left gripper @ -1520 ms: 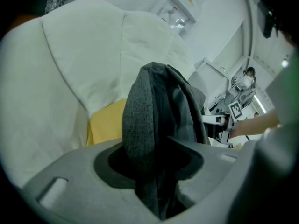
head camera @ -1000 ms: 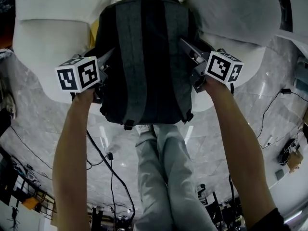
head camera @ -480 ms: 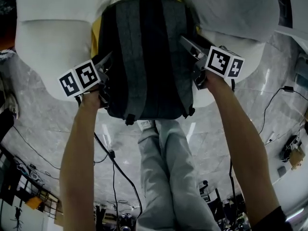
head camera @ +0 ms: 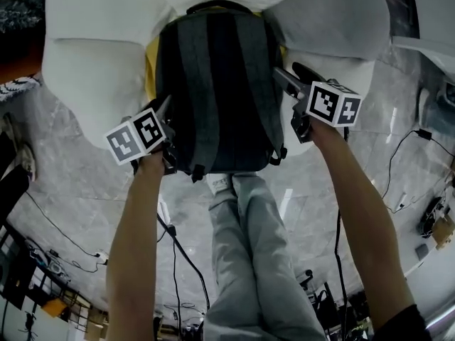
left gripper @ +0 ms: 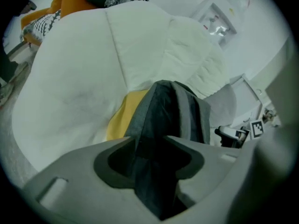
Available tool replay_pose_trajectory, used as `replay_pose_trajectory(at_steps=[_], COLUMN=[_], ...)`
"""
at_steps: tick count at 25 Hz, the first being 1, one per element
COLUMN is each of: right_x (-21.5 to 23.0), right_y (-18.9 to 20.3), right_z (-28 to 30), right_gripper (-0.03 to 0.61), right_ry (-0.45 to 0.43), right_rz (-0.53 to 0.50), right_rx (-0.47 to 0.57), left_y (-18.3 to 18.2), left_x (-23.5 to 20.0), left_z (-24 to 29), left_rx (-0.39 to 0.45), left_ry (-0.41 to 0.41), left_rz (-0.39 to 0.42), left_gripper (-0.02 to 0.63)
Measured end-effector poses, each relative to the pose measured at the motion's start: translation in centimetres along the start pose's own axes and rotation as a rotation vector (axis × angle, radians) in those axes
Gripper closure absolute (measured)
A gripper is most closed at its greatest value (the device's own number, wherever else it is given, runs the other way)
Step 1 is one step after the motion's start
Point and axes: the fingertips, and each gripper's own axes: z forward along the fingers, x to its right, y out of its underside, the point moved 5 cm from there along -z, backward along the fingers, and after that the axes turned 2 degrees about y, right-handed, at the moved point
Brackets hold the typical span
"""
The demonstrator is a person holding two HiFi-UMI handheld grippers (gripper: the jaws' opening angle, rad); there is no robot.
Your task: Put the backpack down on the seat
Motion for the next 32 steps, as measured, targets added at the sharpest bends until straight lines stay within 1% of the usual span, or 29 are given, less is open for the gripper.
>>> replay_pose_trajectory(at_steps=[3,4,6,7,9,11,12,14,16,17,20,23,26,28,30,32], right_x=[-1.7,-2.5,-4.0,-4.7,-5.8,-6.7,-7.1,-7.9,-8.8,-9.2,-11.0,-13.1,-14.8,-16.0,-17.2,-18.5], right_y=[0.5,0.8,1.6,2.1,2.8,2.9,2.9,2.8,2.6,2.4,1.9,1.2,0.2,-0.8,-1.7,-2.5], right_z=[-0.6,-0.8,-1.0,-1.1,-1.4,-1.8,-2.0,-2.6,-3.5,-4.0,-5.4,-7.4,-9.7,-11.2,-12.8,-14.4], right_gripper=[0.268,0.268,0.273,0.288,0.340,0.394,0.421,0.475,0.556,0.575,0.575,0.575,0.575,0.575,0.575,0.575], right_ry=[-0.026,-0.045,-0.067,-0.067,-0.052,-0.033,-0.022,0.006,0.033,0.043,0.045,0.027,-0.024,-0.066,-0.082,-0.090], right_rz=[-0.020,-0.020,-0.030,-0.037,-0.038,-0.036,-0.034,-0.025,-0.024,-0.029,-0.057,-0.067,-0.020,0.004,-0.026,-0.060], right_rx=[-0.001,-0.001,-0.017,-0.031,-0.048,-0.049,-0.051,-0.054,-0.051,-0.052,-0.055,-0.028,0.016,0.053,0.077,0.093], left_y=[-0.2,-0.1,0.2,0.4,0.9,1.1,1.3,1.7,2.2,2.4,2.5,1.8,1.1,0.8,0.6,0.6], left_x=[1.3,1.8,2.6,3.0,3.9,4.6,4.8,5.2,6.0,6.5,8.5,11.3,14.2,15.9,17.6,18.8], left_z=[-0.5,-0.7,-1.1,-1.5,-2.2,-2.8,-3.1,-3.9,-4.9,-5.4,-7.5,-9.9,-12.3,-13.9,-15.6,-17.4], left_rx=[0.003,0.012,0.020,0.015,0.005,0.016,0.024,0.027,0.020,0.015,0.009,0.038,0.066,0.091,0.119,0.137], left_ry=[0.040,0.039,0.030,0.030,0.064,0.101,0.102,0.082,0.062,0.055,0.047,0.077,0.119,0.158,0.192,0.205], left_rz=[-0.038,-0.046,-0.036,-0.028,-0.043,-0.096,-0.112,-0.098,-0.061,-0.044,-0.008,0.017,0.047,0.039,0.040,0.058], left_gripper=[0.440,0.472,0.556,0.591,0.597,0.598,0.614,0.614,0.614,0.614,0.614,0.614,0.614,0.614,0.614,0.614])
